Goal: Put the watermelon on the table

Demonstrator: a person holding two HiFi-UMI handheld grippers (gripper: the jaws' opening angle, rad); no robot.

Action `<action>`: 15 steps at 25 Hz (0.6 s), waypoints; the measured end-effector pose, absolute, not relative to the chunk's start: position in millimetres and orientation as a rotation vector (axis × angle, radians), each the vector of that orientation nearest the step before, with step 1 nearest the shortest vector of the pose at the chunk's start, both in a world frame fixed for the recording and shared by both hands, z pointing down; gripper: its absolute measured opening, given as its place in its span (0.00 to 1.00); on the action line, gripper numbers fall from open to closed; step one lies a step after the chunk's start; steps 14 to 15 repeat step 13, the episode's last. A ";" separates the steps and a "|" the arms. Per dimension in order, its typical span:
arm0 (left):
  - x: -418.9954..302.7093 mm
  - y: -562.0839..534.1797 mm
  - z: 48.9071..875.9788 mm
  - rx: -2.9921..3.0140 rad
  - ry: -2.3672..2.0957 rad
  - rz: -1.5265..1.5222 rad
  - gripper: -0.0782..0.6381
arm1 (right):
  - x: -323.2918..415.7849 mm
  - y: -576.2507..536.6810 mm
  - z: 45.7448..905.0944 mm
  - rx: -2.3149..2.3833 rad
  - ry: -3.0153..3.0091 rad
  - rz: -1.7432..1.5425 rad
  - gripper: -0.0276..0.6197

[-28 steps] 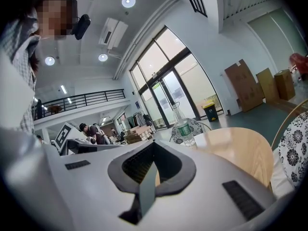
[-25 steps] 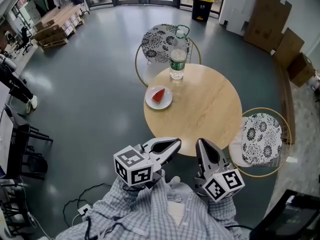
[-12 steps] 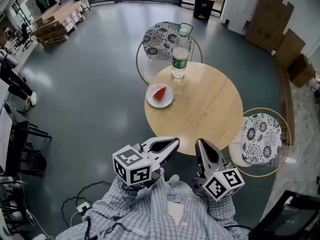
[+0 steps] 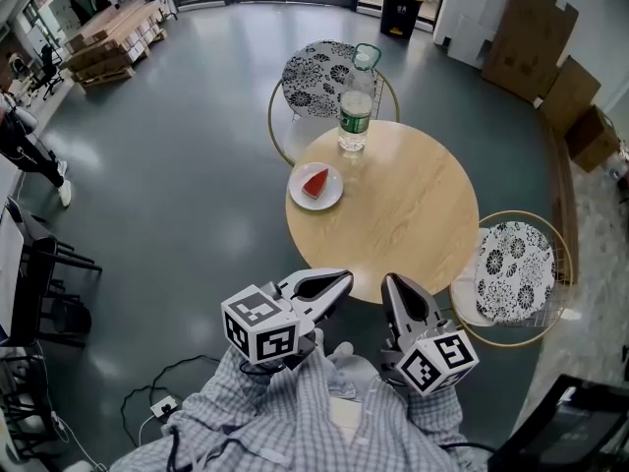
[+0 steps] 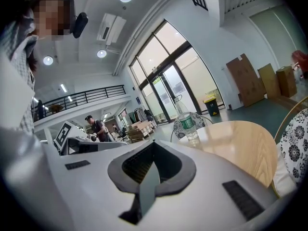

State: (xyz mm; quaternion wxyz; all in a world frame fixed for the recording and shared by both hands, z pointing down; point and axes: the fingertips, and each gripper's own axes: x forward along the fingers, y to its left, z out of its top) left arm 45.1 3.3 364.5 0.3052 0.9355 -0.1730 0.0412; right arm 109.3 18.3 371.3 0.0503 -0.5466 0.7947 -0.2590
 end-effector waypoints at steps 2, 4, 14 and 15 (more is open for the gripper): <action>43.0 3.5 365.2 2.473 -0.457 0.108 0.12 | 107.0 18.7 372.7 -1.666 2.429 -0.788 0.05; 41.1 3.2 366.0 2.468 -0.457 0.105 0.12 | 104.8 18.5 373.9 -1.664 2.433 -0.791 0.05; 36.8 4.3 366.8 2.451 -0.471 0.079 0.12 | 100.6 21.4 376.8 -1.658 2.432 -0.819 0.05; 36.8 4.3 366.8 2.451 -0.471 0.079 0.12 | 100.6 21.4 376.8 -1.658 2.432 -0.819 0.05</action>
